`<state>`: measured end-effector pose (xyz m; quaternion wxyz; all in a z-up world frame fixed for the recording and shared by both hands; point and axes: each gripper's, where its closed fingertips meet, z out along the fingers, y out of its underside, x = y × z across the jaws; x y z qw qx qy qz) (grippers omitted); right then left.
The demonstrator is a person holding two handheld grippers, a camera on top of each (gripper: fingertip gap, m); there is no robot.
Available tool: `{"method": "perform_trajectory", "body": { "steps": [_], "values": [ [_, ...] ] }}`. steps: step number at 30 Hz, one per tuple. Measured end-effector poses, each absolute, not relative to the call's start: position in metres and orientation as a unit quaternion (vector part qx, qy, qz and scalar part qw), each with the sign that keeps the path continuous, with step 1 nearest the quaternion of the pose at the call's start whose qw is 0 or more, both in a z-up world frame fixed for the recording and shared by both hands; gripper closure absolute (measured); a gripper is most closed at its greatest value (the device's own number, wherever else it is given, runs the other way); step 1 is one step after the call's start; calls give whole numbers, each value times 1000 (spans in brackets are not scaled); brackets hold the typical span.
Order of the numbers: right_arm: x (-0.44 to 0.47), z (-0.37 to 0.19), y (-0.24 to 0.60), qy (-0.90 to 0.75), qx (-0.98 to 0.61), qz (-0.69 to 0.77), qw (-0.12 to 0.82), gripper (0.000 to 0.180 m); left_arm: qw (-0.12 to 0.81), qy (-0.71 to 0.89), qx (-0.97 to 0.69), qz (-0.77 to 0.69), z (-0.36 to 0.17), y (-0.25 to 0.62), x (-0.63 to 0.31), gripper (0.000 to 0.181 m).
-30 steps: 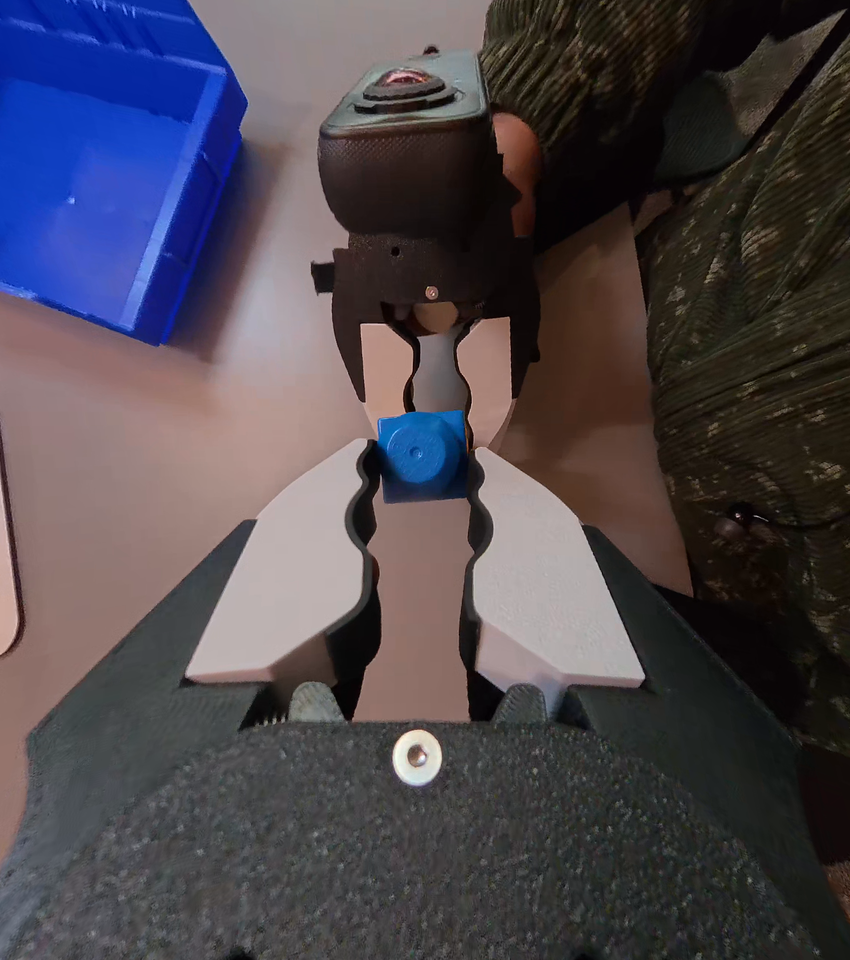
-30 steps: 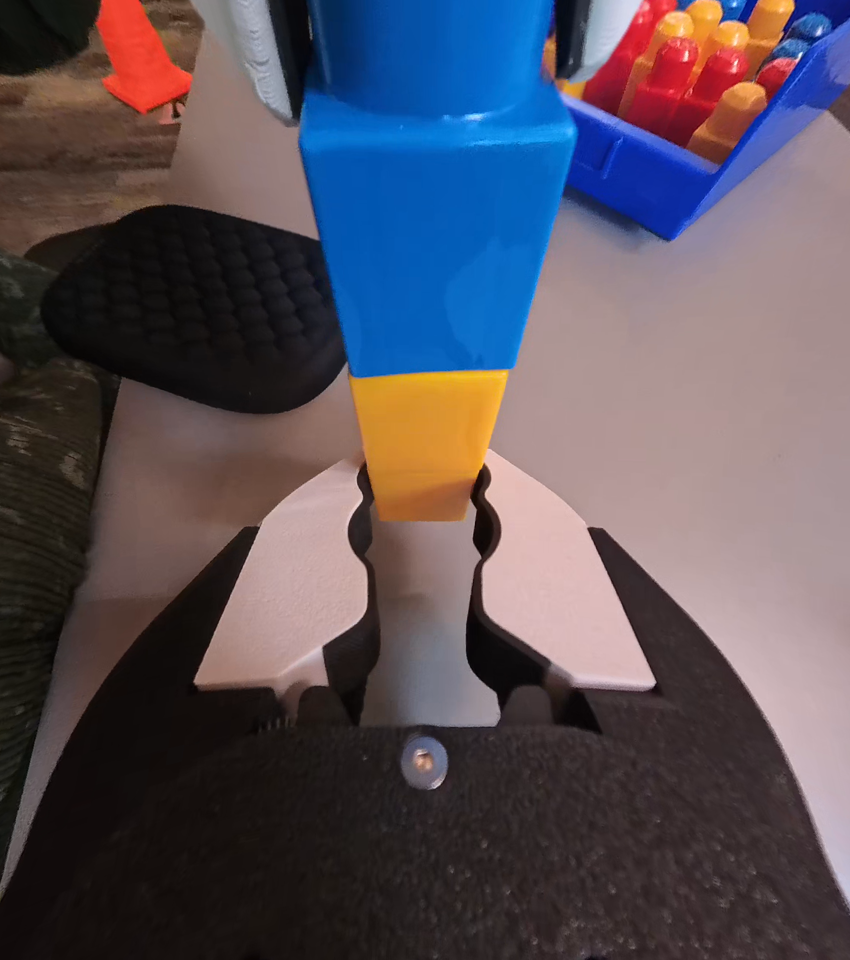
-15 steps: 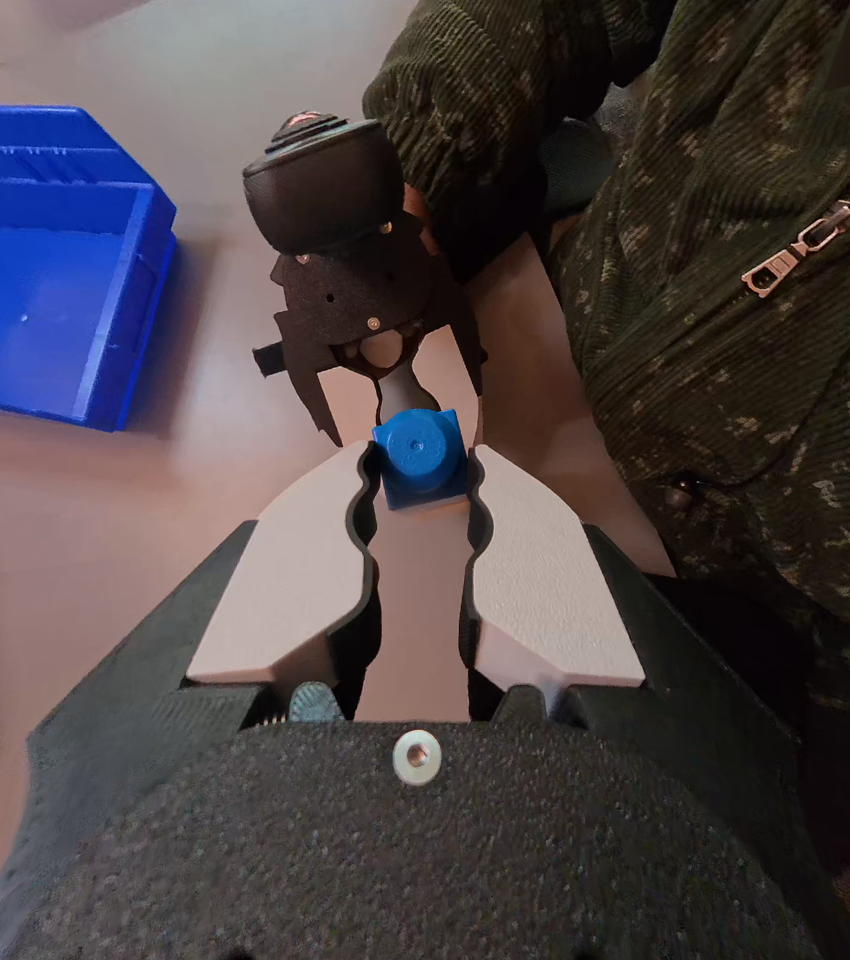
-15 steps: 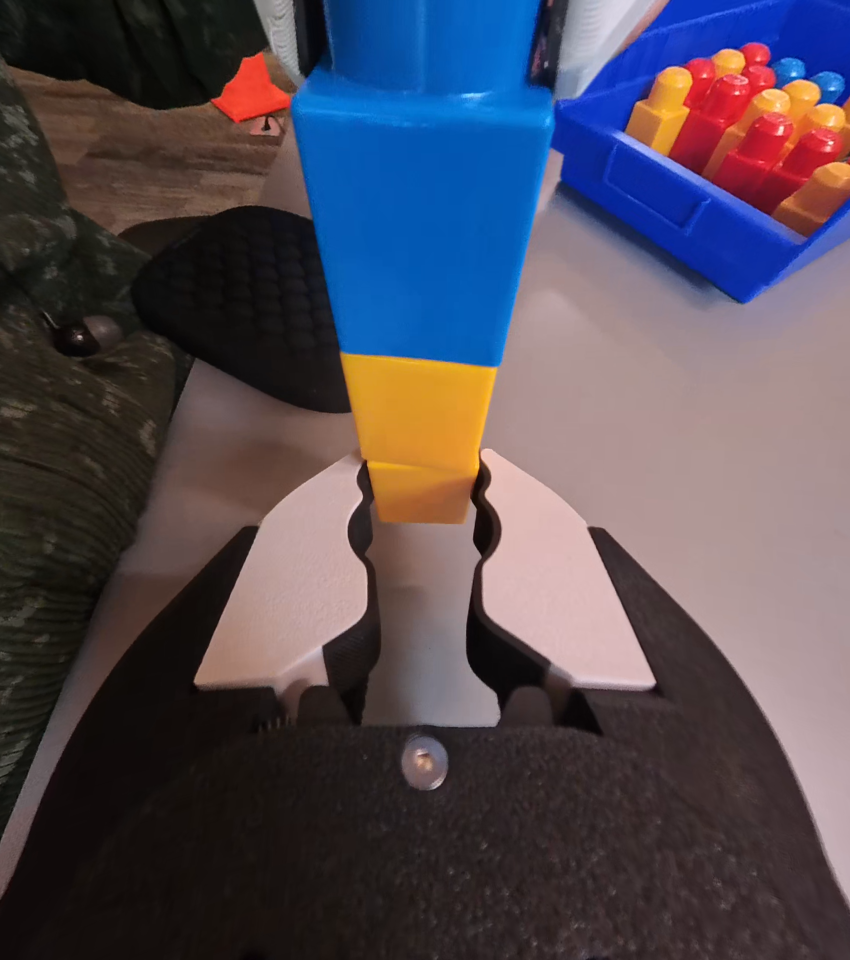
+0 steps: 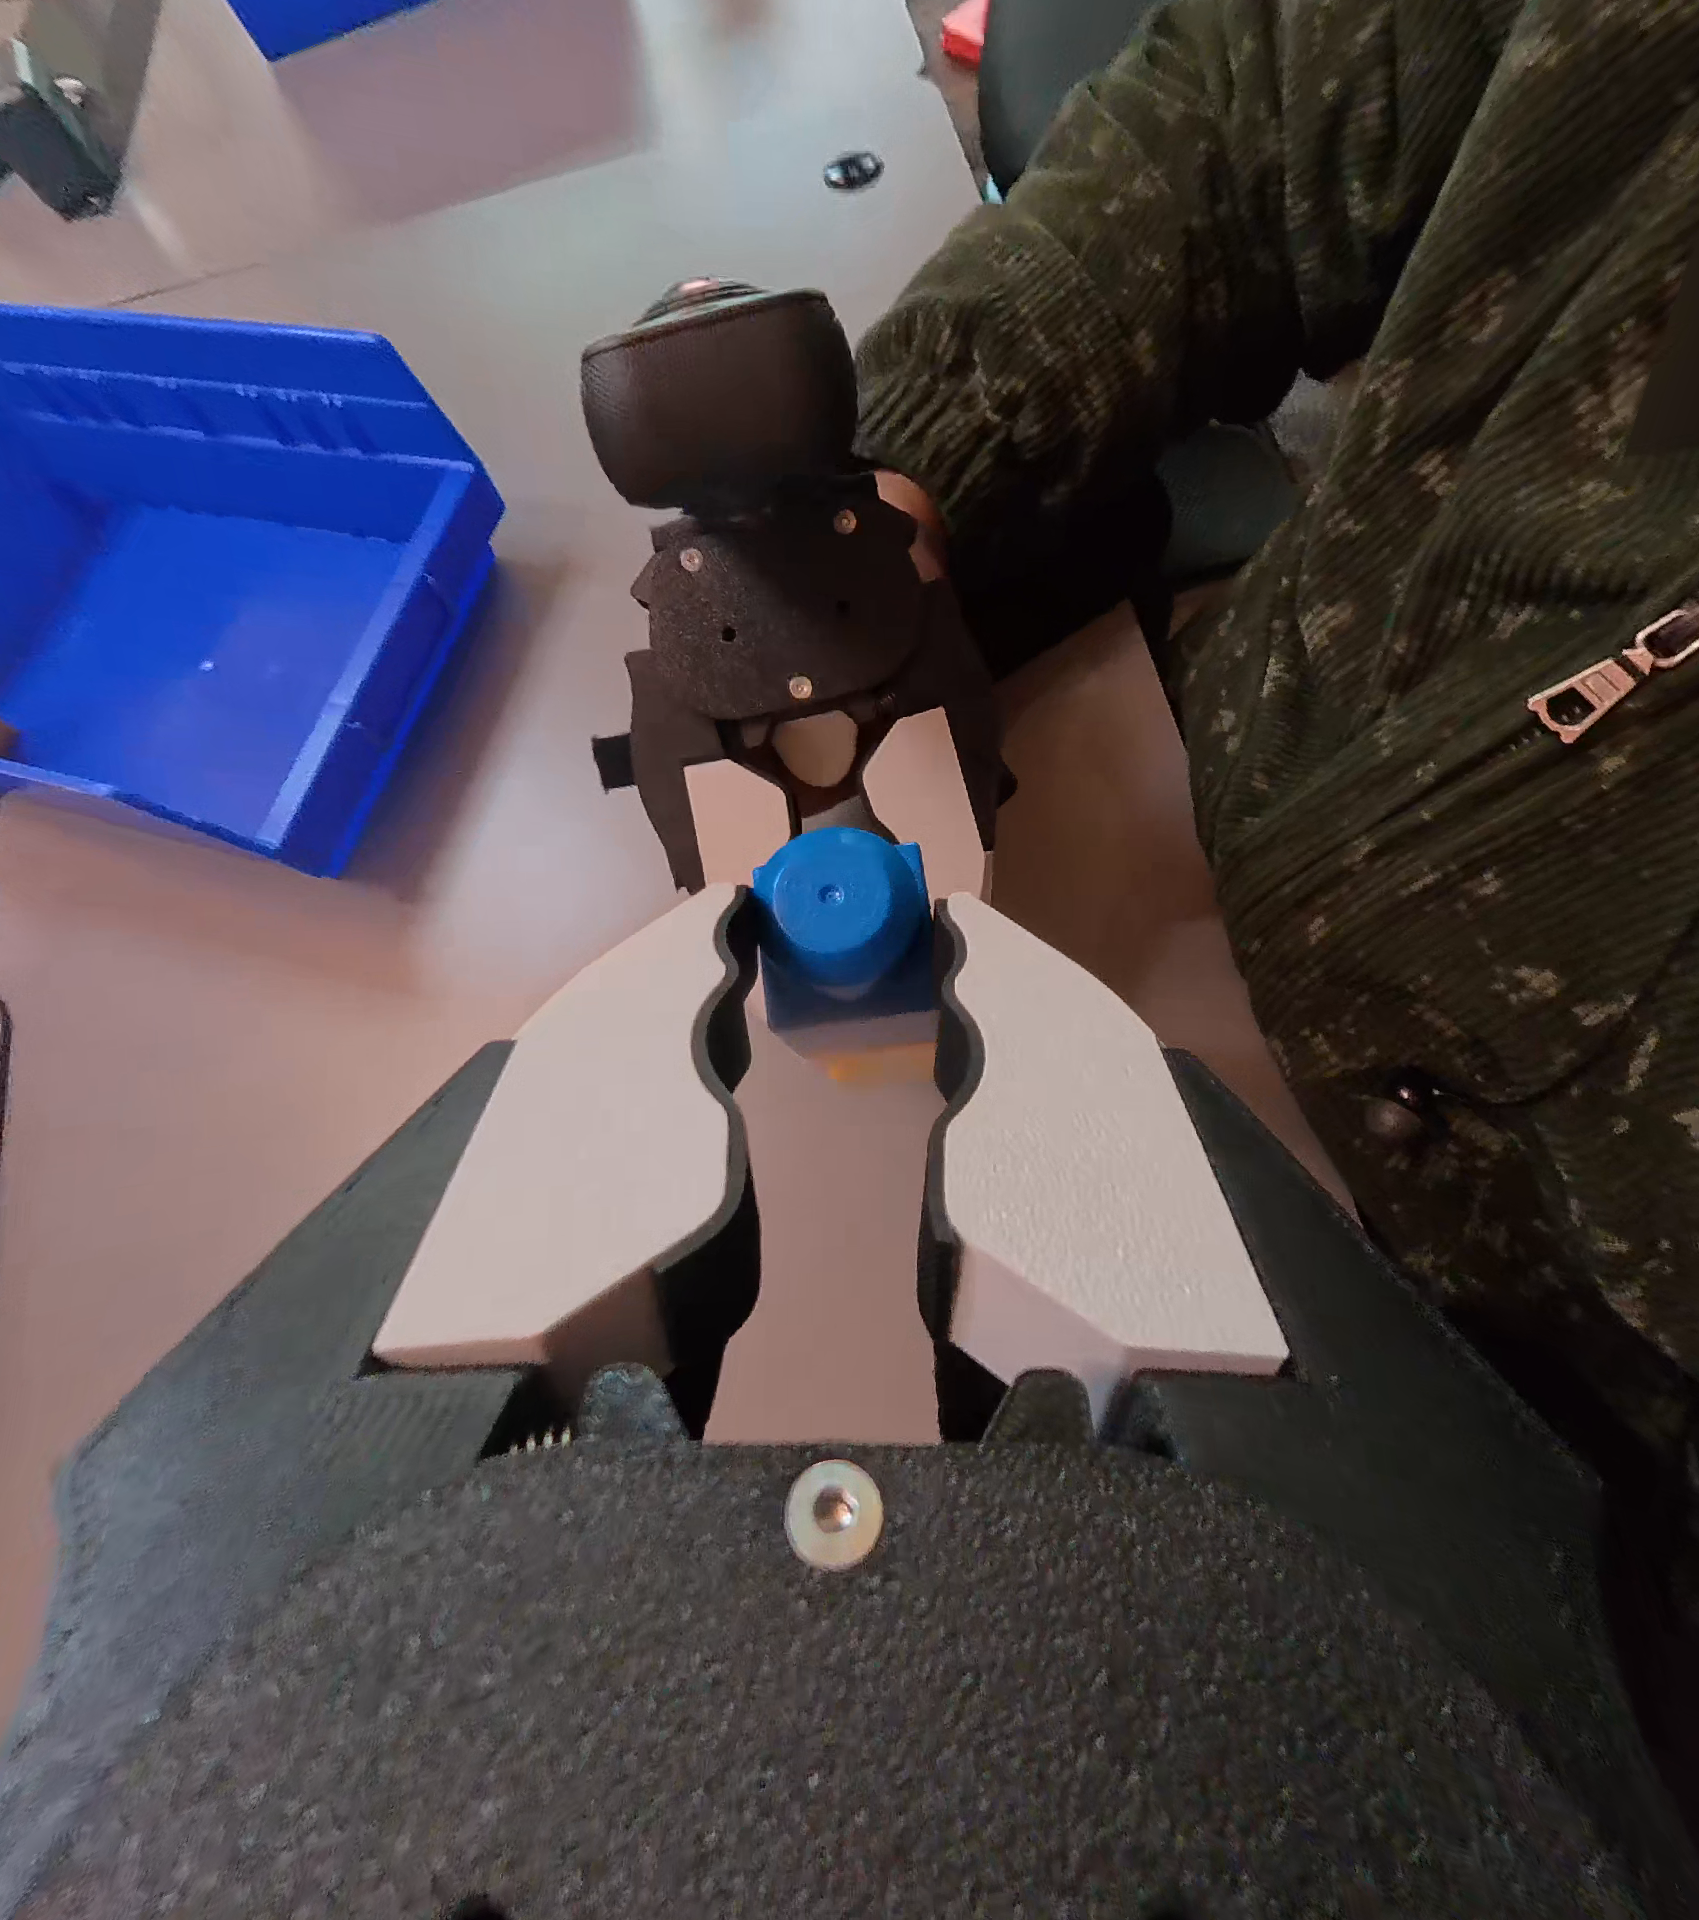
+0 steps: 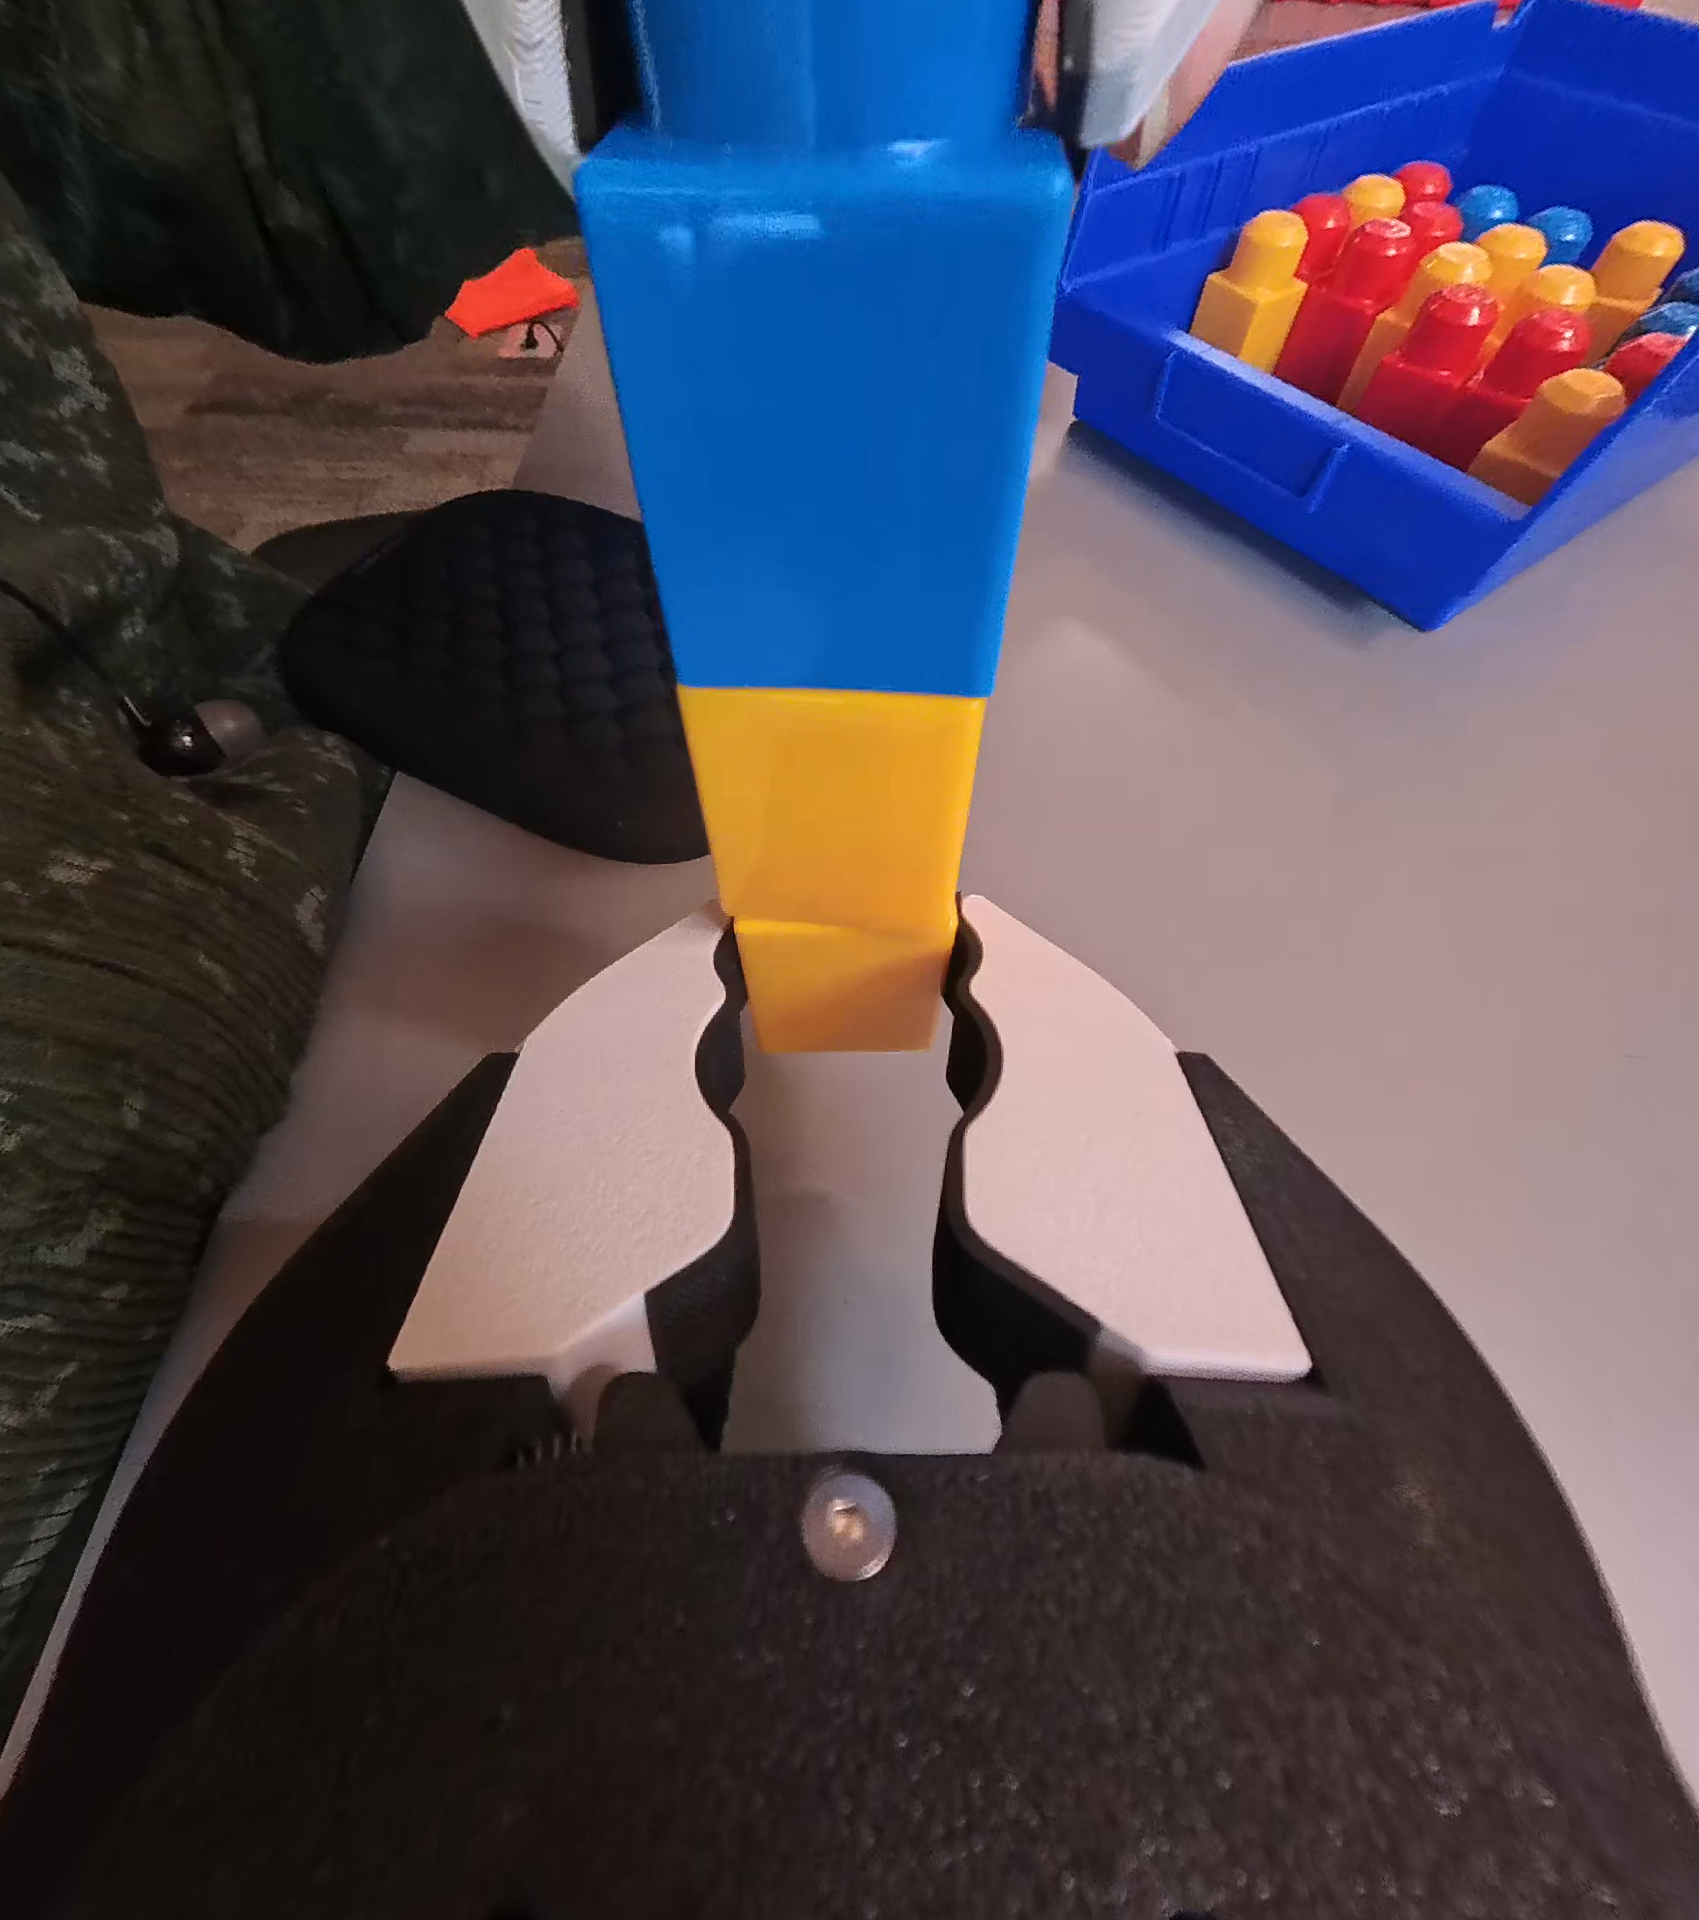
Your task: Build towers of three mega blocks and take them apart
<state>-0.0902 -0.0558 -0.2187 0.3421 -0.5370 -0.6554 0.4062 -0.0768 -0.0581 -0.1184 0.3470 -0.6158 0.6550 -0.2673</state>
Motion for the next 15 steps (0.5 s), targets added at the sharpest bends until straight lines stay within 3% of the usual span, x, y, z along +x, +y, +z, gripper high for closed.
{"method": "perform_trajectory", "body": {
  "steps": [2, 5, 8, 10, 12, 15],
  "values": [
    [-90, -216, -55, -650, -538, 415, 339, 143, 376, 635, -615, -277, -114, -54, -75, 148],
    [-88, -208, -53, -644, -535, 422, 347, 143, 407, 621, -609, -279, -118, -50, -77, 116],
    [-86, -207, -51, -644, -534, 420, 352, 143, 402, 607, -618, -296, -143, -49, -70, 110],
    [-86, -209, -52, -648, -534, 417, 348, 143, 398, 613, -617, -292, -164, -51, -62, 112],
    [-87, -211, -52, -650, -537, 410, 348, 143, 414, 606, -622, -273, -175, -44, -57, 134],
    [-84, -213, -42, -641, -555, 394, 355, 143, 417, 562, -649, -297, -177, -36, -54, 140]
  ]
}}
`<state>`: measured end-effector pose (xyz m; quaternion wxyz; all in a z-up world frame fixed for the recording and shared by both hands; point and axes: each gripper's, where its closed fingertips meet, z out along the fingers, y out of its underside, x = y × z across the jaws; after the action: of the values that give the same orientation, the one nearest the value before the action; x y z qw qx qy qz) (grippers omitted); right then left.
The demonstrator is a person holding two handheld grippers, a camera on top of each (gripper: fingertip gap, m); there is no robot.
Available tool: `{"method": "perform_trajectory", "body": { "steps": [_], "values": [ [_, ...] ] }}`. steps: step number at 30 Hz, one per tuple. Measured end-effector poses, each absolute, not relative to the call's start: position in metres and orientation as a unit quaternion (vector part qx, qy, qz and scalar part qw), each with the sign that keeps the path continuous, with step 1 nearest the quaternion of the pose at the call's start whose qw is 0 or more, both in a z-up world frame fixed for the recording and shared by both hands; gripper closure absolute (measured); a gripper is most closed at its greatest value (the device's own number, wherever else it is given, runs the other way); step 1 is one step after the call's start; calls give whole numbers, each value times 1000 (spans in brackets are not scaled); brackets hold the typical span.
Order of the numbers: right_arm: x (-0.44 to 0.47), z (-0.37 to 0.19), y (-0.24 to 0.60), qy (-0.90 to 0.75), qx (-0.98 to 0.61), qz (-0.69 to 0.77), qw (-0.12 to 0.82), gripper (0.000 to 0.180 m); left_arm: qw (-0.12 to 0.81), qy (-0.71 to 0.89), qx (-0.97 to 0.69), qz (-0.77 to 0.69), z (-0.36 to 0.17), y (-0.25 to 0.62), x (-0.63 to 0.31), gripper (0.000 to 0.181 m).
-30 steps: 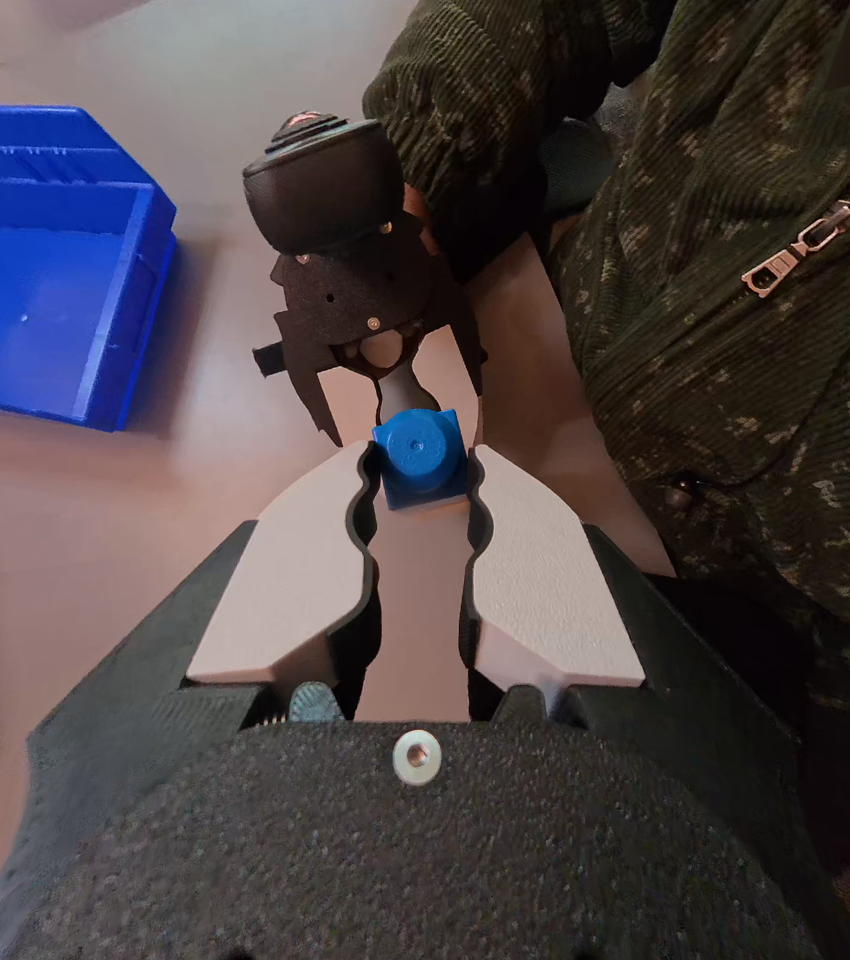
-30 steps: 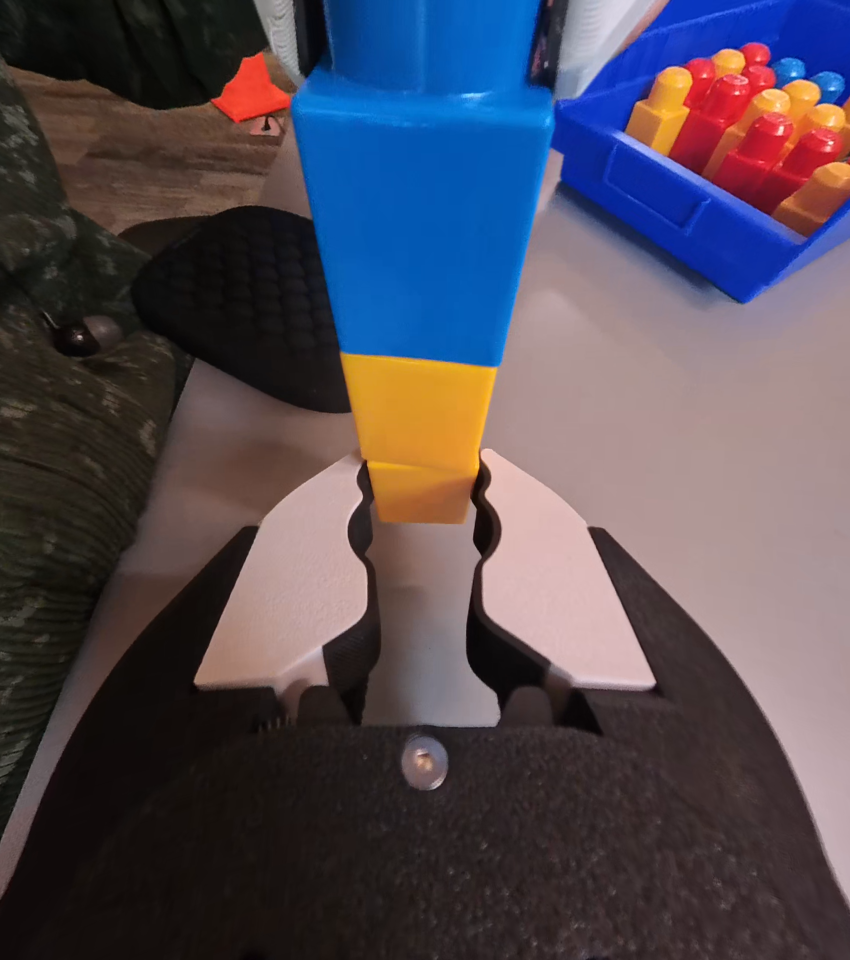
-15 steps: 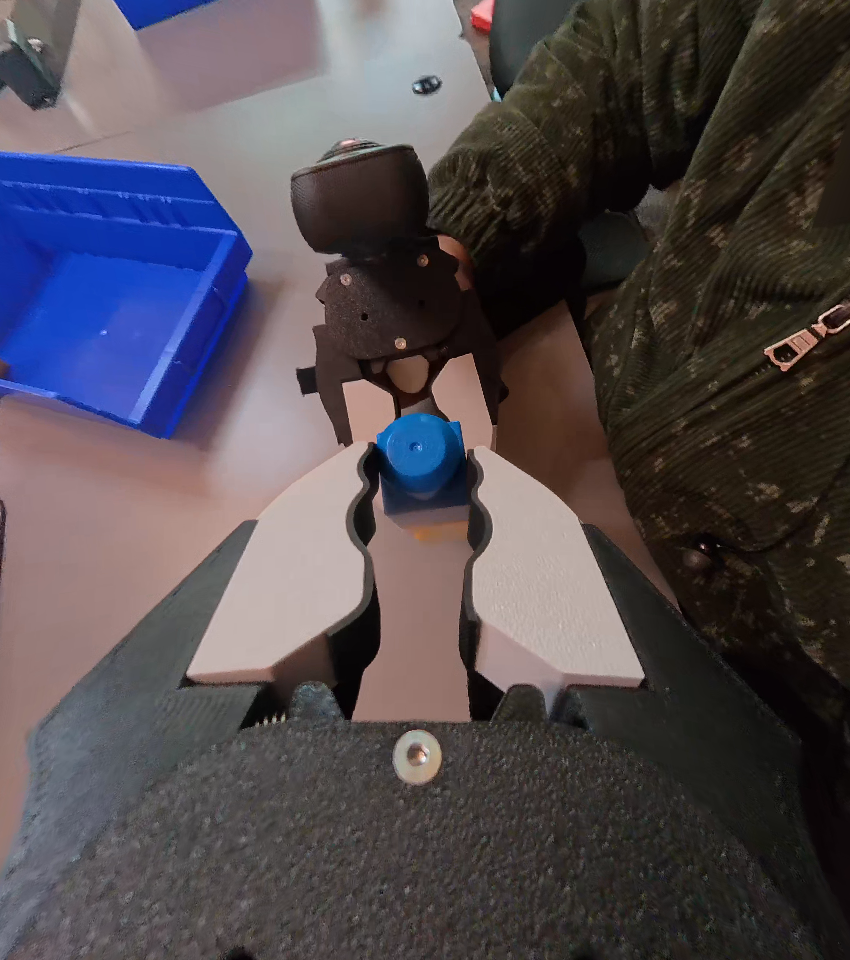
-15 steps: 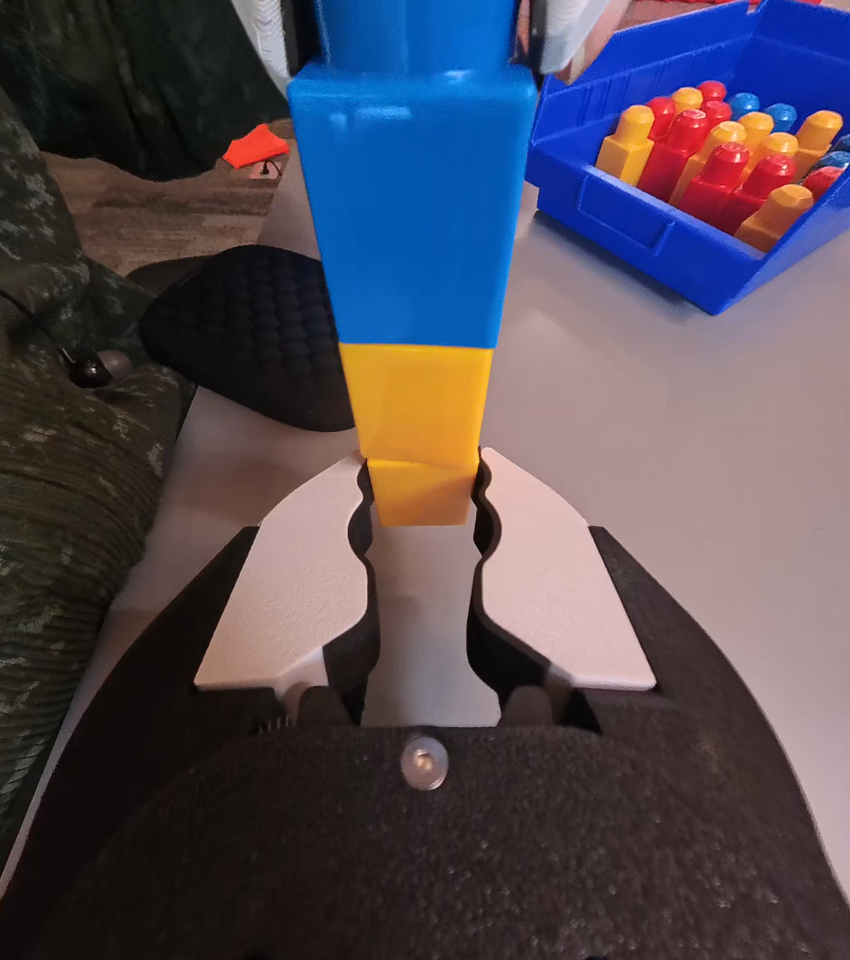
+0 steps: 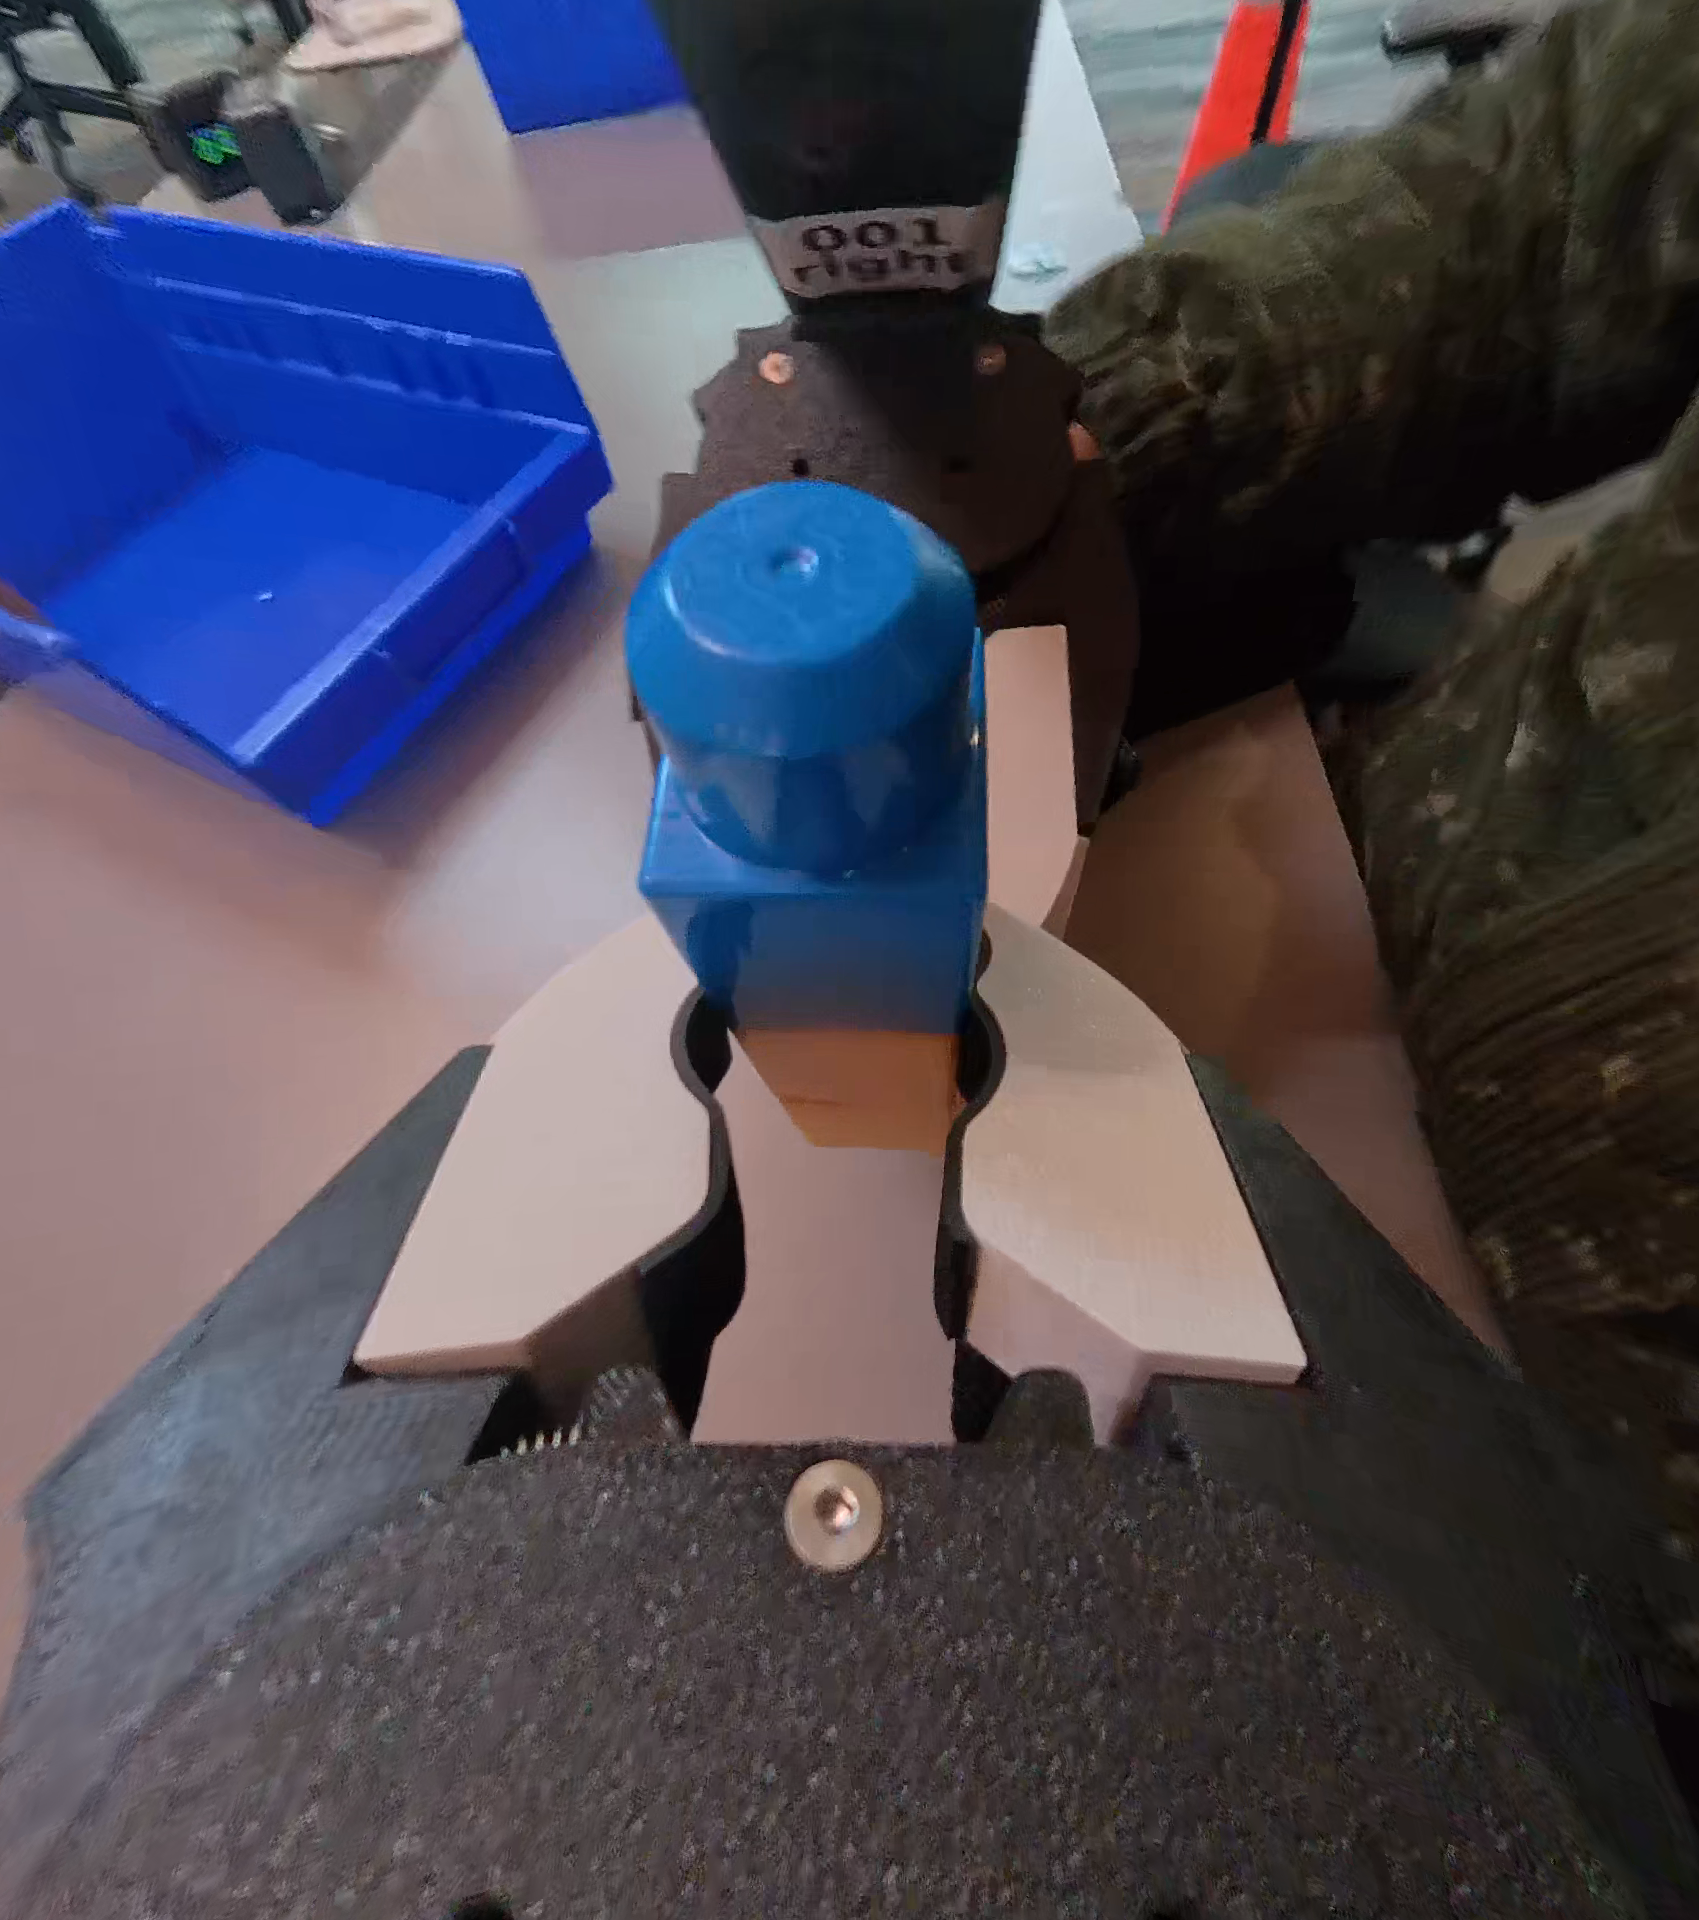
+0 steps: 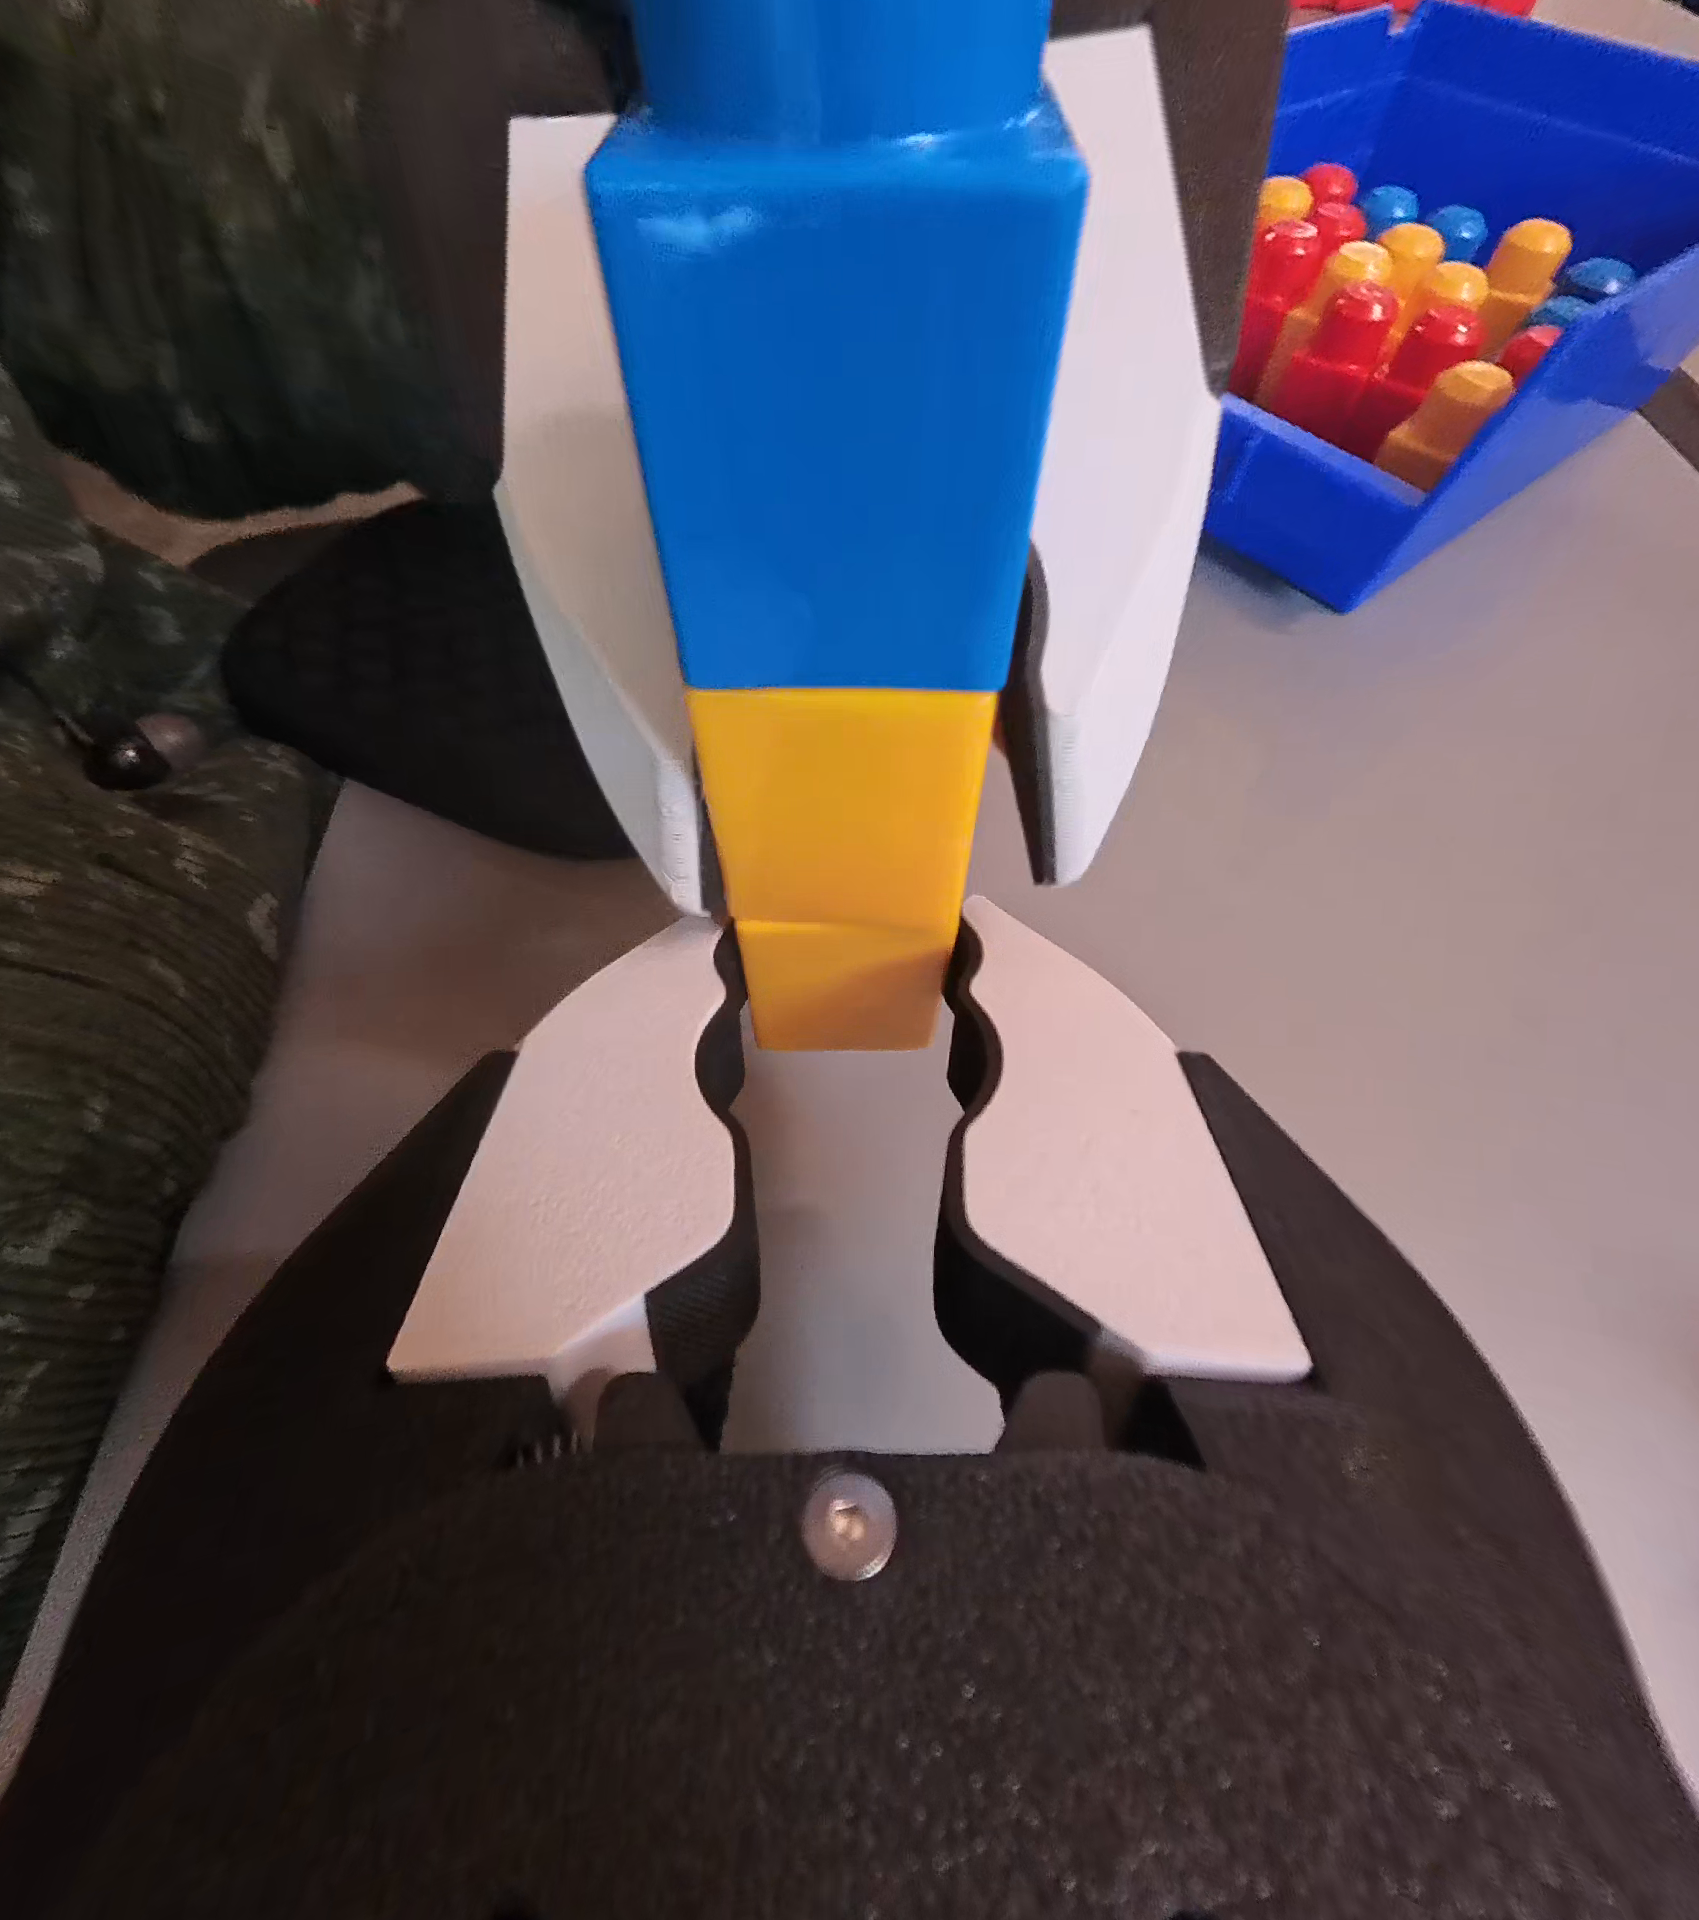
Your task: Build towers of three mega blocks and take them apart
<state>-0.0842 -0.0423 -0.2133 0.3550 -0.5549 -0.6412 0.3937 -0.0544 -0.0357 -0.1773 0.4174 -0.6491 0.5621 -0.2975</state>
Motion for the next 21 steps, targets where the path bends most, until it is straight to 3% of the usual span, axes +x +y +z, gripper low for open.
{"method": "perform_trajectory", "body": {
  "steps": [21],
  "values": [
    [-86, -220, -44, -645, -565, 380, 346, 143, 438, 547, -633, -329, -184, -39, -58, 140]
  ]
}}
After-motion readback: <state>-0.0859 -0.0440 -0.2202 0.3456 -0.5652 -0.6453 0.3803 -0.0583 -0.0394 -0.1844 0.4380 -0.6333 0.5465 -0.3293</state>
